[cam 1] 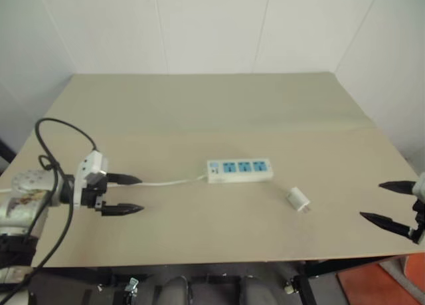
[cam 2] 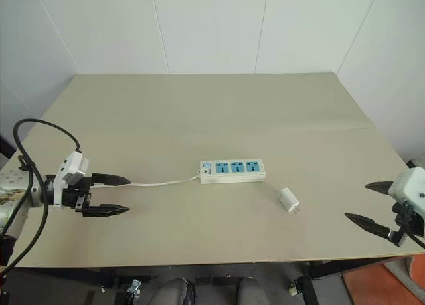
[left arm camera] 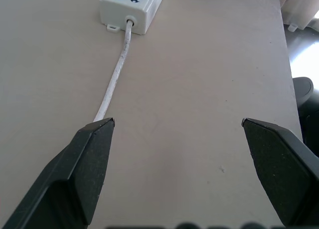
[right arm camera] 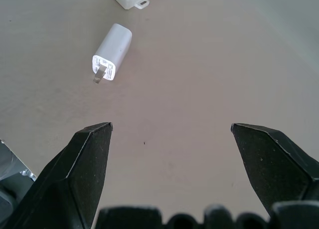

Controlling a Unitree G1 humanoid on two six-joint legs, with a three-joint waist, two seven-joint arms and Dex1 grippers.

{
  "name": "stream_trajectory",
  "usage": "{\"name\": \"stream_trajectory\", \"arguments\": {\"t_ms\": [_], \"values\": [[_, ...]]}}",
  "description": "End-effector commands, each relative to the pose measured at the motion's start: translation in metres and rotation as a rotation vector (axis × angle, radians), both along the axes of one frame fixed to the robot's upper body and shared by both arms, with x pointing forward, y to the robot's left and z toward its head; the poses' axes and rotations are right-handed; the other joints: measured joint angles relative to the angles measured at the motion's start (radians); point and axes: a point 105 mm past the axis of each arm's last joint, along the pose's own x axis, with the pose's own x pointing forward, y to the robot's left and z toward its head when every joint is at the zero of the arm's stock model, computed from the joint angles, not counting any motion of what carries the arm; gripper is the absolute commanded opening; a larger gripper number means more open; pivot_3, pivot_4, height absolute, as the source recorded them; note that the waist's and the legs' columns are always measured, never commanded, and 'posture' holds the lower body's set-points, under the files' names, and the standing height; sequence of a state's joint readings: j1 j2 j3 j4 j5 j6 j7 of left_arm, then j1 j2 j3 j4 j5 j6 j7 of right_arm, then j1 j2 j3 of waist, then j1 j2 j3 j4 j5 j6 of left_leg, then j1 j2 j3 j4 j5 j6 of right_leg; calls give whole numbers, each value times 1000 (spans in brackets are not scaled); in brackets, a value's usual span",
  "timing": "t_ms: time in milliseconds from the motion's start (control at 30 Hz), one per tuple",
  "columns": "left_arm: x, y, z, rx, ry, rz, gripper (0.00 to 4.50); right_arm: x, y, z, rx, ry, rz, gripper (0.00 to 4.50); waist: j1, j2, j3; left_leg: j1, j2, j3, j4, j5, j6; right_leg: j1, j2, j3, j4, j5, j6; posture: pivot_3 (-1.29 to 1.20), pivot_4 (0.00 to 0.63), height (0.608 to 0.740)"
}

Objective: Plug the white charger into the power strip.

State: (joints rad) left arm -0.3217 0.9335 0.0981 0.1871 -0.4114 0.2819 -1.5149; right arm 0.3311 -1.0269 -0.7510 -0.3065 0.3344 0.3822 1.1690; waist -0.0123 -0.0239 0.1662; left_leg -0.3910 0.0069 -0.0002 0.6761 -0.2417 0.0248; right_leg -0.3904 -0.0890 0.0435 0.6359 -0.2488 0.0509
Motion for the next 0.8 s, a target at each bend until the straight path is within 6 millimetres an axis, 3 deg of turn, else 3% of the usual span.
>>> {"name": "stream_trajectory", "arguments": {"t_ms": [33,200,400,500,667,800], "values": [[7,-4,9,10,-57,-24,4479,1,3,8,-19,-28,-4,4500,0,0,0,0,0,0,0,0,0,0,0,0,0,0,0,0,150,740],[13,-3,9,12,-44,-34,4479,-4,5,6,-25,-33,-13,4500,1,0,0,-1,0,0,0,0,0,0,0,-1,-2,0,0,0,150,740],[31,-4,-9,35,-53,-18,4479,-6,8,2,-23,-47,-21,4500,1,0,0,-2,-1,0,-1,-1,1,0,0,-1,-5,0,1,0,150,740],[35,-16,-16,21,-20,-91,4479,-4,11,2,-18,-65,-23,4500,4,0,0,-3,-4,0,0,-1,1,0,0,-1,-5,1,1,0,150,740],[61,-49,-35,22,-14,-126,4479,1,15,5,-9,-101,-21,4500,13,-1,0,-5,-6,-1,1,-1,1,0,-1,-2,-5,1,2,0,150,740],[79,-72,-35,-48,6,-103,4479,3,20,13,65,-165,-42,4500,13,-1,0,-7,-7,-2,2,-2,2,-2,-1,-2,-5,1,3,0,150,740]]}}
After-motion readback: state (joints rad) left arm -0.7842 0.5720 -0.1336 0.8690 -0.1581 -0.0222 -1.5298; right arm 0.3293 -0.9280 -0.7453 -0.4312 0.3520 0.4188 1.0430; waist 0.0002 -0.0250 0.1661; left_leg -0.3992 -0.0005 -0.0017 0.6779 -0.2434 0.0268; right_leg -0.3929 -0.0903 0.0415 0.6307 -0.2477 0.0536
